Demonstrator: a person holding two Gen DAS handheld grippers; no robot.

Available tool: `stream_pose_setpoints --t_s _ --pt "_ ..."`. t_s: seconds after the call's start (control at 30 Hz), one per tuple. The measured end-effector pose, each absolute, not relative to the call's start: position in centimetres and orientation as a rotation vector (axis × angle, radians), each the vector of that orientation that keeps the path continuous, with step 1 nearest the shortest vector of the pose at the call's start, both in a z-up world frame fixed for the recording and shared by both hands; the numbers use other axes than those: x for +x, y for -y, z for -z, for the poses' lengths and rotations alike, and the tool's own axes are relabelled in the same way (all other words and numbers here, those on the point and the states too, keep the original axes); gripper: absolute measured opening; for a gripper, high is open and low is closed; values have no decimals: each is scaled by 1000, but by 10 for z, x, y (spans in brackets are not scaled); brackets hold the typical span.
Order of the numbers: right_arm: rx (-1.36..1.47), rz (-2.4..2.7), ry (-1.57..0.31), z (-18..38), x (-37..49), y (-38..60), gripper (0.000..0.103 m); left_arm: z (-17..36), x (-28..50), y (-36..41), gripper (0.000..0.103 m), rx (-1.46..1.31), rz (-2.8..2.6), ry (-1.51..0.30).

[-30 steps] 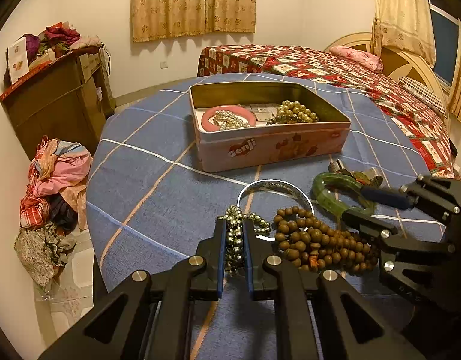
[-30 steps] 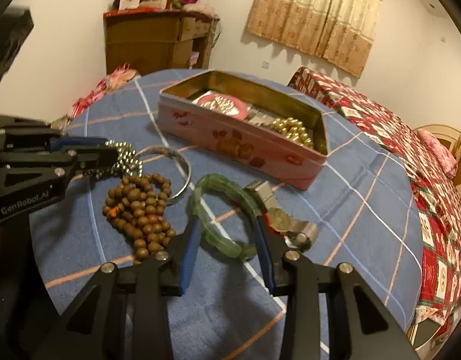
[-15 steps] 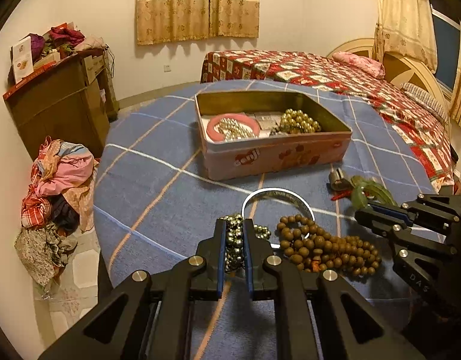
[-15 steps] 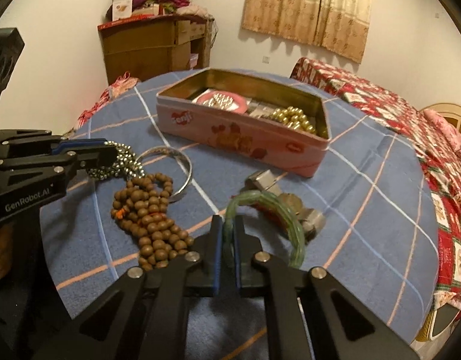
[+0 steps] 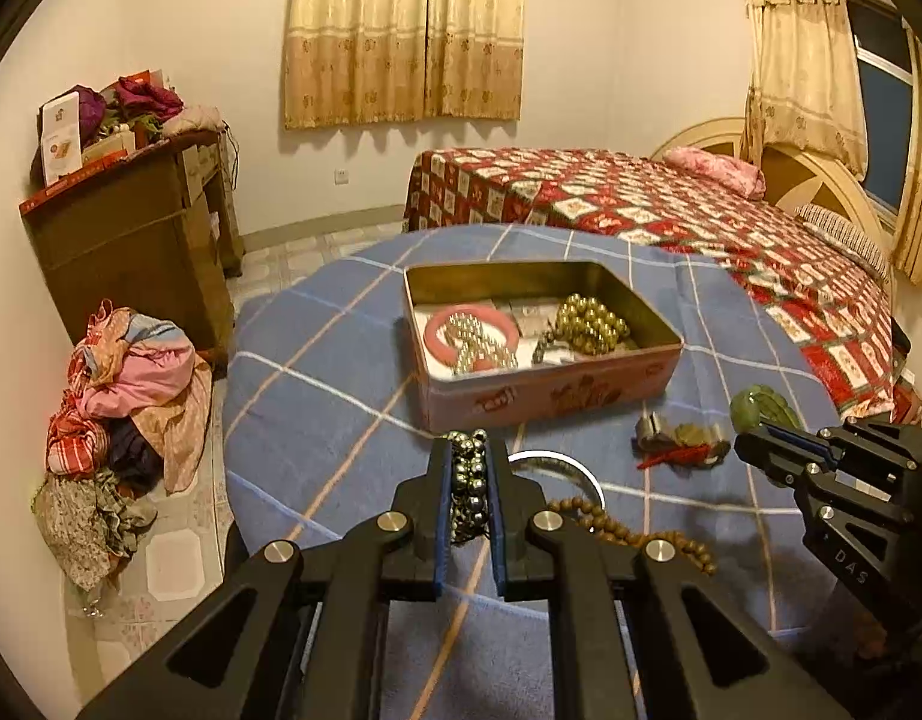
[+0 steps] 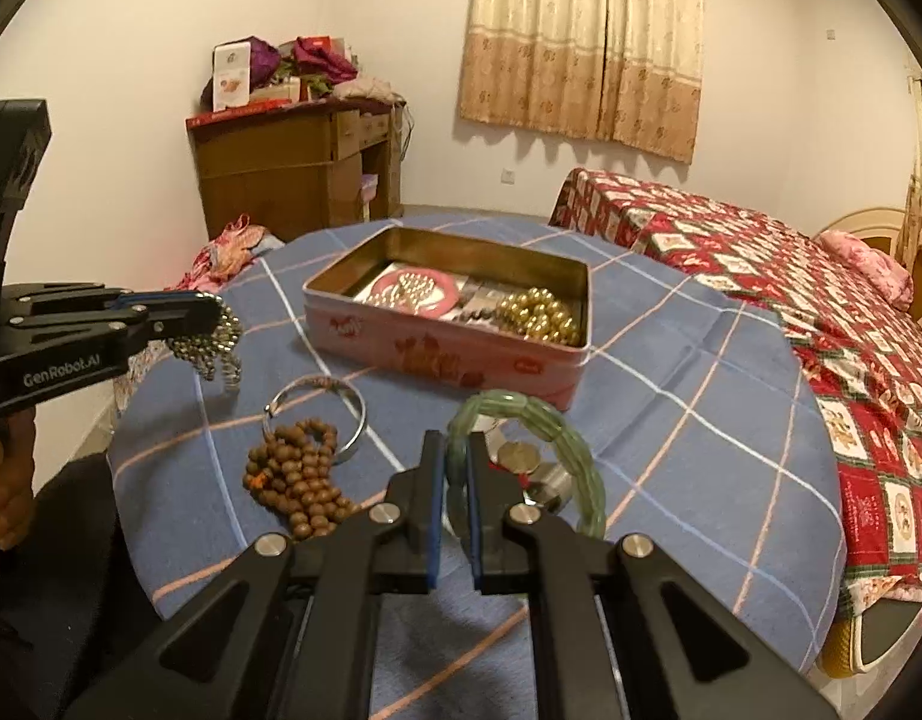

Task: Organize jewelry
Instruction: 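Carry the silver beads and jade bangle over the tin and lower them inside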

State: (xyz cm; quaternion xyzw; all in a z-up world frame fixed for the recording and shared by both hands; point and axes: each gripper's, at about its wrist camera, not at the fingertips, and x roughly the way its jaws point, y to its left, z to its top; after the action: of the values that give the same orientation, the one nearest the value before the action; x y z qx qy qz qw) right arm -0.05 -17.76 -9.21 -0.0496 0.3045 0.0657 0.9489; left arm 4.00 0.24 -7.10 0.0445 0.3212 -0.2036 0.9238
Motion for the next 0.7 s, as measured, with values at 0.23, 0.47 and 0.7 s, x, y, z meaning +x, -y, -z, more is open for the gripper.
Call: stream_pose_setpoints --t_s 0.23,0.47,0.7 --pt "-97 -106 -593 81 14 186 9 50 48 6 10 113 425 -610" --pt "-104 -84 -572 70 29 194 9 42 62 22 10 136 422 -594" --pt "-111 -64 -556 62 49 198 9 37 79 36 10 169 405 -578"
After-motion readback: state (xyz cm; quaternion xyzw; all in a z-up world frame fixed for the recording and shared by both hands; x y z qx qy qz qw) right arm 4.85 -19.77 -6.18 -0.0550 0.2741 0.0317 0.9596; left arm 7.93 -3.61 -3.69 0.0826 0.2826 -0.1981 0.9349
